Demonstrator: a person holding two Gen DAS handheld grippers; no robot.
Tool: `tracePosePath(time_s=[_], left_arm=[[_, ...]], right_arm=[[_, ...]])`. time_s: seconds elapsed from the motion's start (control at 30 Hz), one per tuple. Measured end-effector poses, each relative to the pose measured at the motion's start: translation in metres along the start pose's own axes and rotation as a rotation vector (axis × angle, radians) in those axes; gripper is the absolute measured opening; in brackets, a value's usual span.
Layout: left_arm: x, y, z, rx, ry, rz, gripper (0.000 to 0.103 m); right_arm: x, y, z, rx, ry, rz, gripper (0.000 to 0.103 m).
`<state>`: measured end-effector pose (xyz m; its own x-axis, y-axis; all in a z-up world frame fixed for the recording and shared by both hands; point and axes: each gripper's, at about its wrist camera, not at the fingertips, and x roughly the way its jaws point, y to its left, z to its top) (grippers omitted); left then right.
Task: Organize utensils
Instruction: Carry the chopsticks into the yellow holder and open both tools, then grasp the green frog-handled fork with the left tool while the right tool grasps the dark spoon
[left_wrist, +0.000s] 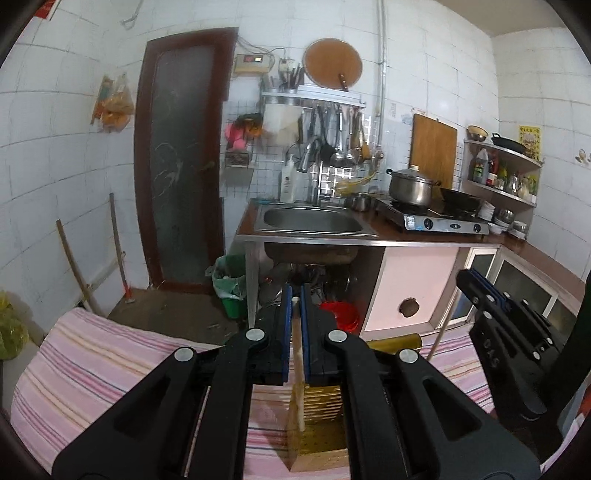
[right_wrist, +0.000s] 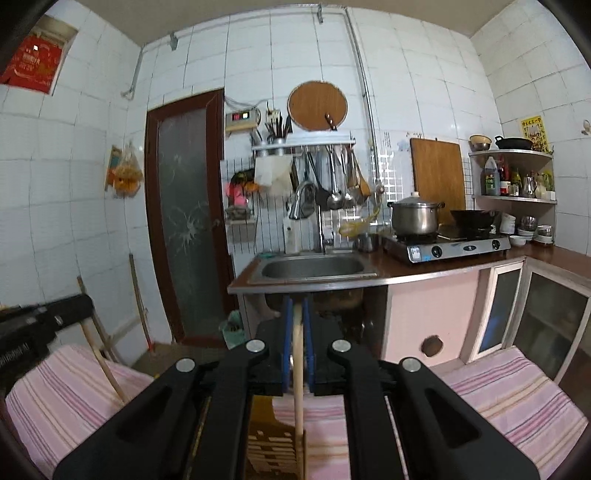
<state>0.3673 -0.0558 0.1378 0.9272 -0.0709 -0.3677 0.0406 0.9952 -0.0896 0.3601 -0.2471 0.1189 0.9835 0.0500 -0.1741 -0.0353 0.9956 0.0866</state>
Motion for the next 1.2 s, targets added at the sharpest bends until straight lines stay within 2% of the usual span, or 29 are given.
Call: tracePosePath(time_s=[0.03,0.07,0.1,0.13,0.2,0.23,0.27,0.37,0.47,0.67,0.93,1.1,1.2], left_arm=[[-0.003,0.001,0.002,-0.003,0.004,-0.007,0.012],[-0.009,0.003,0.007,-0.002,0.023,-0.013,0.022],[-0.017,0.006,0.011,-0.008,0.031,-0.016,0.047],[-0.023,0.009,0.014,-0.015,0.026,-0.015,0.065],[-0.046,0.017,0.017,-0.011,-0.015,0.012,0.076],[-0.060,0.022,0.018,0.001,-0.032,0.039,0.088],[-0.070,0.027,0.018,0.008,-0.041,0.056,0.095],[-0.100,0.044,0.014,0.000,-0.051,0.101,0.098],[-0.121,0.062,-0.002,-0.040,-0.019,0.102,0.098],[-0.134,0.077,-0.064,-0.017,0.071,0.154,0.098],[-0.115,0.082,-0.154,0.006,0.237,0.188,0.098],[-0.096,0.088,-0.196,0.015,0.307,0.209,0.098],[-0.087,0.091,-0.205,0.013,0.347,0.205,0.098]], right_arm=[[-0.004,-0.001,0.006,-0.008,0.010,-0.013,0.013],[-0.009,-0.003,0.011,-0.011,0.015,-0.022,0.038],[-0.019,-0.006,0.018,-0.003,0.018,-0.033,0.056],[-0.025,-0.009,0.023,0.005,0.020,-0.039,0.071],[-0.042,-0.012,0.031,0.006,0.033,-0.056,0.070],[-0.053,-0.014,0.035,0.003,0.047,-0.069,0.070],[-0.064,-0.016,0.037,0.005,0.054,-0.079,0.071],[-0.099,-0.019,0.033,0.009,0.076,-0.091,0.076],[-0.130,-0.016,0.013,0.009,0.123,-0.105,0.078],[-0.166,-0.003,-0.049,0.027,0.207,-0.103,0.081],[-0.163,0.004,-0.130,0.062,0.342,-0.122,0.081],[-0.152,0.007,-0.147,0.033,0.377,-0.131,0.081],[-0.147,0.009,-0.154,0.020,0.397,-0.132,0.081]])
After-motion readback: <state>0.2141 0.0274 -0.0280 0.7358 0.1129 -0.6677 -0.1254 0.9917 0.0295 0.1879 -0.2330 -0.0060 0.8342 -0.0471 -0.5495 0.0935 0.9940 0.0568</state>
